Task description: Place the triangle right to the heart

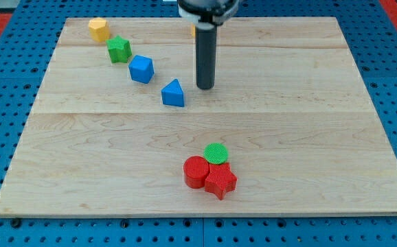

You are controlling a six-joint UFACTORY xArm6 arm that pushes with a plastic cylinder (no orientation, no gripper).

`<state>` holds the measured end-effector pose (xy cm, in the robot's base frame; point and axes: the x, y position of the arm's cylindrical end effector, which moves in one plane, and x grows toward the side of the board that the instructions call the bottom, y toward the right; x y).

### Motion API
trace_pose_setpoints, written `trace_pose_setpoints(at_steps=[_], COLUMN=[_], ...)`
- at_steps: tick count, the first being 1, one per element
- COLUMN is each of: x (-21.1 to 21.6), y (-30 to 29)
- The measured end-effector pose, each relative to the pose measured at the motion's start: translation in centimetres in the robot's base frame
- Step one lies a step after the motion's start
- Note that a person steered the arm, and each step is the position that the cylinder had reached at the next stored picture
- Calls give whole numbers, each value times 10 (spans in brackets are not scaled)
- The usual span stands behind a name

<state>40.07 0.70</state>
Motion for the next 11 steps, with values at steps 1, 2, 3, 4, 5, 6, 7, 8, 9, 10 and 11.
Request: trace_pose_setpoints(at_steps=[1,2,3,4,5,6,7,8,9,10,11], x=[35,54,38,2,-10,11,3,-26,-47,-65,-90], y=[-27,-70,-78,-73,-57,-46,-40,-40,-25,-4,14])
